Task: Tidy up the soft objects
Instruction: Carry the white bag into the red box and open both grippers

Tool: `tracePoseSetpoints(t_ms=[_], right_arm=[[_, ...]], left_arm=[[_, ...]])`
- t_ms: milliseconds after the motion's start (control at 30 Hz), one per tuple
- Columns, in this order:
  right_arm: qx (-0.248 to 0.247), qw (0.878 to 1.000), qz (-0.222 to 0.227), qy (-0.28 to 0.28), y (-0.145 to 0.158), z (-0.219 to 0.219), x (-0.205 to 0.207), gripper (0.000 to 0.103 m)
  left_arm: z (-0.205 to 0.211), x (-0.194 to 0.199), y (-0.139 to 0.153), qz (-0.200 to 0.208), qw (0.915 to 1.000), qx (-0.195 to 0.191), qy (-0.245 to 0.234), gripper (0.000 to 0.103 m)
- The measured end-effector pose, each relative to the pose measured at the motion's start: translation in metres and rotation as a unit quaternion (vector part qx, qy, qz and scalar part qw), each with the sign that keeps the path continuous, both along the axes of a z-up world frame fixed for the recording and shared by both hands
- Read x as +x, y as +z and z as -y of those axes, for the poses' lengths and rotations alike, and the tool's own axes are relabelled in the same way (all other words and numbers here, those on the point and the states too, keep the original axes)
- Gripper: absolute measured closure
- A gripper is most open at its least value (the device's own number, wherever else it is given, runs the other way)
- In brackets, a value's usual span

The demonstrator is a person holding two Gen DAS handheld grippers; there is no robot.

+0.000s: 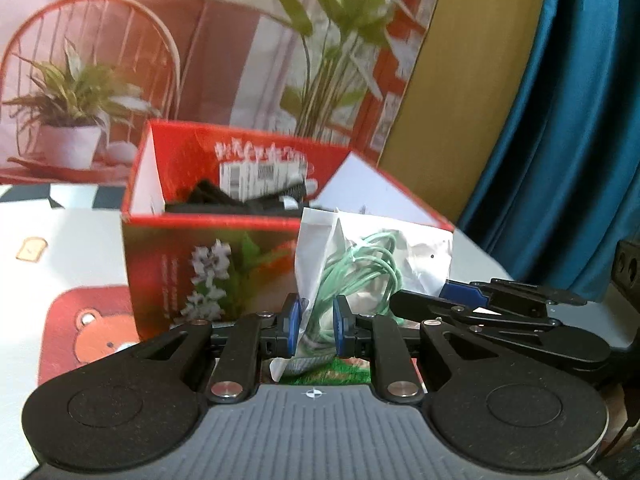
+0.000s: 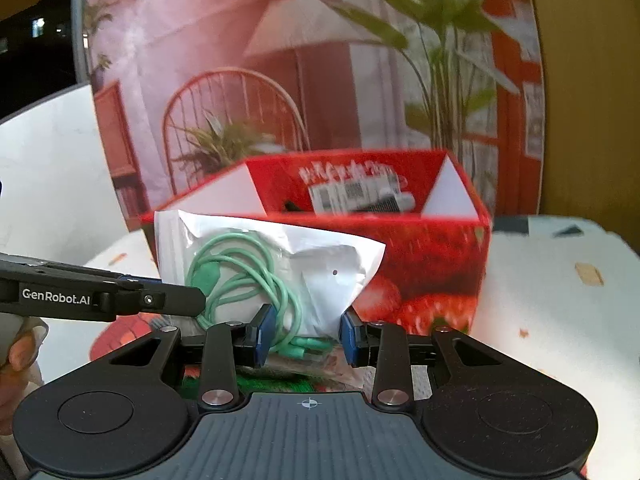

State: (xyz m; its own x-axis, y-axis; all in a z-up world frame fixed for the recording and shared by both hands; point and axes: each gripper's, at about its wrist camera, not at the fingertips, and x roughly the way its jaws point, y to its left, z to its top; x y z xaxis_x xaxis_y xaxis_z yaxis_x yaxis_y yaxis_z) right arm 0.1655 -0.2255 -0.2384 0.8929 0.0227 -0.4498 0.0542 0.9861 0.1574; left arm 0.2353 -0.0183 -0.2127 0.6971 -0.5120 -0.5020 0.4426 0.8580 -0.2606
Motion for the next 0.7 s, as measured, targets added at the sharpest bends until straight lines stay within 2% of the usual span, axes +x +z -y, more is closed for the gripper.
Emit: tracePoseSetpoints(t_ms=[167,300,533,700], right_arm=[[-0.021,0.999,0.031,0.012,0.025,-0.005,0.001,0.071],[-0.039,0.998,0.039,0.02,0.046,-0.005,0.011,0.071],[-0.035,0.998,0.053,0.03,0.077,0.002,0.043,0.071],[-0.045,0.997,0.045,0.034,0.083,0.007,0.077,0.071]], left_arm=[[-0.001,-0.002,0.024,0.033,0.9994,0.002,0.006,0.085],[-0.001,0.009,0.039,0.044,0.9989,-0.006,0.012,0.085],[-0.002,0.03,0.069,0.073,0.9969,-0.002,0.031,0.085],[-0.012,0.068,0.069,0.036,0.9984,-0.014,0.04,0.085]])
